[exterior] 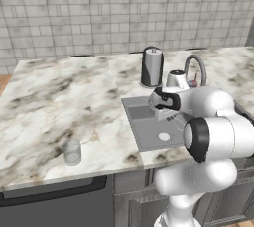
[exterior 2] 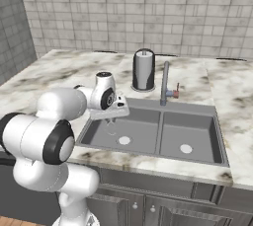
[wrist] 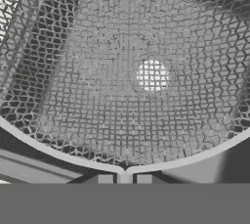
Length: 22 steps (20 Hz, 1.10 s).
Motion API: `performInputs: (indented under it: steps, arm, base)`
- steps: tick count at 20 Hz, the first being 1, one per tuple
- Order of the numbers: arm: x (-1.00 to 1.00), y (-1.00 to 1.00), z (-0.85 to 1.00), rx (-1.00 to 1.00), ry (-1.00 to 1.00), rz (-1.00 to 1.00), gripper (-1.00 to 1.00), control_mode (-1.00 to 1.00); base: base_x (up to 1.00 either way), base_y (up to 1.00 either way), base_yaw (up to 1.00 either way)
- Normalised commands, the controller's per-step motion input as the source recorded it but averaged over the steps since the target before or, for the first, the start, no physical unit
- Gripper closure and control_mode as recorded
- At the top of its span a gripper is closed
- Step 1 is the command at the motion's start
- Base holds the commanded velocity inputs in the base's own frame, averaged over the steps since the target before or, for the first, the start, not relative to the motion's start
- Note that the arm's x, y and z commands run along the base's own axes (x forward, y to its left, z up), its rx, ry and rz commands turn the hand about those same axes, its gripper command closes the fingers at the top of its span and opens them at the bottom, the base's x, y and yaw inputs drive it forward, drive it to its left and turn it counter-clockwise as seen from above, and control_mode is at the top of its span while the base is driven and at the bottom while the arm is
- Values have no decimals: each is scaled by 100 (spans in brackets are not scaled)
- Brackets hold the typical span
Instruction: Place the strainer in the left basin and the glass cup in the right basin of the sink.
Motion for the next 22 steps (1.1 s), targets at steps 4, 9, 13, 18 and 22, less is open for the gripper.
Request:
performInputs:
  steps: [4,9,13,18,22]
  arm:
    - [-6,-19,-16,0,-5,12,100,-100]
    - [-5,-20,-6,0,-4,25,100,-100]
    - [0,-16,-2,0,-2,36,100,-100]
    - [3,-8,-7,0,0,36,100,-100]
    - [9,-6,-9,0,0,34,100,-100]
  base:
    - [0,0,0]
    - [0,0,0]
    - [0,0,0]
    - [0,0,0]
    - [0,0,0]
